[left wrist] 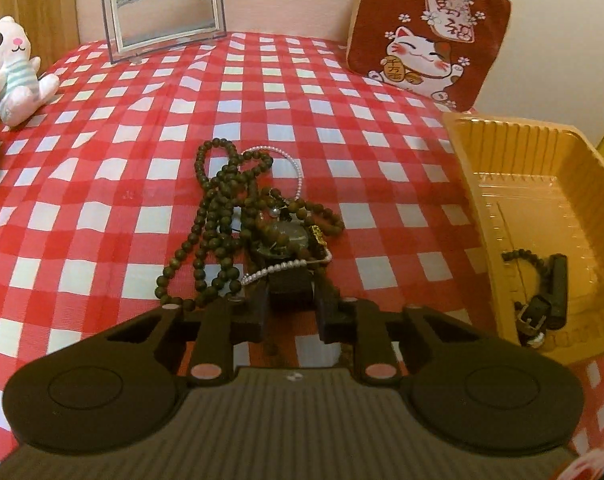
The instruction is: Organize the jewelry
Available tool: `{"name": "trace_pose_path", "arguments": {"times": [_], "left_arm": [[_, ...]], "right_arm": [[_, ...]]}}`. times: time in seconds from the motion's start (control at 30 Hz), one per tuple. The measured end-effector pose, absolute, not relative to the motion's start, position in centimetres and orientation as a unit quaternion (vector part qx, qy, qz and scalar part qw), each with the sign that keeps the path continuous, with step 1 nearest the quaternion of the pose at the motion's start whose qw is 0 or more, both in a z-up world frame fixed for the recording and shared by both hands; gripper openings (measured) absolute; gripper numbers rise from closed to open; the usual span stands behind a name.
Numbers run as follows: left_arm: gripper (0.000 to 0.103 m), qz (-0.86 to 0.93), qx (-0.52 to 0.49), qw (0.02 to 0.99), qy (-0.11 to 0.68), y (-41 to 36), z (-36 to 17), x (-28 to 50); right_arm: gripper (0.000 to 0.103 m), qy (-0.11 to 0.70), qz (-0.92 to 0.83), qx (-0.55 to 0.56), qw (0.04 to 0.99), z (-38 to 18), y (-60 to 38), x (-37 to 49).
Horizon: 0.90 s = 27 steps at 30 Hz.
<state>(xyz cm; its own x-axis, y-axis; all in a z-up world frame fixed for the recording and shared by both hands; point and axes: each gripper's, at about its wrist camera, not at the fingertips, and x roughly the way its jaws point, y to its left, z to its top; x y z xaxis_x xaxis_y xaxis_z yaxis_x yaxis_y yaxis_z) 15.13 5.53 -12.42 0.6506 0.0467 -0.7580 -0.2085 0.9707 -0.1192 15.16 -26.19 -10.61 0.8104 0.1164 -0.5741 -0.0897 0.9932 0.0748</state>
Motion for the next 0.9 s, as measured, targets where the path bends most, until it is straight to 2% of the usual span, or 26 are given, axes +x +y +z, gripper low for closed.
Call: {"name": "trace_pose_path", "arguments": {"times": [0.53, 0.9], "left_arm": [[0.02, 0.038, -0.086, 0.916, 0.389, 6.2, -6.2, 12.1], [0.02, -0.018, -0.091, 0.929, 0.358, 3.6, -2.9, 12.1]], "right_arm": [[0.006, 0.304, 0.056, 0.023, 0.951, -10.6, -26.1, 15.1], [0.006, 0.304, 0.057, 0.022, 0.951, -10.5, -26.0, 15.0]]}}
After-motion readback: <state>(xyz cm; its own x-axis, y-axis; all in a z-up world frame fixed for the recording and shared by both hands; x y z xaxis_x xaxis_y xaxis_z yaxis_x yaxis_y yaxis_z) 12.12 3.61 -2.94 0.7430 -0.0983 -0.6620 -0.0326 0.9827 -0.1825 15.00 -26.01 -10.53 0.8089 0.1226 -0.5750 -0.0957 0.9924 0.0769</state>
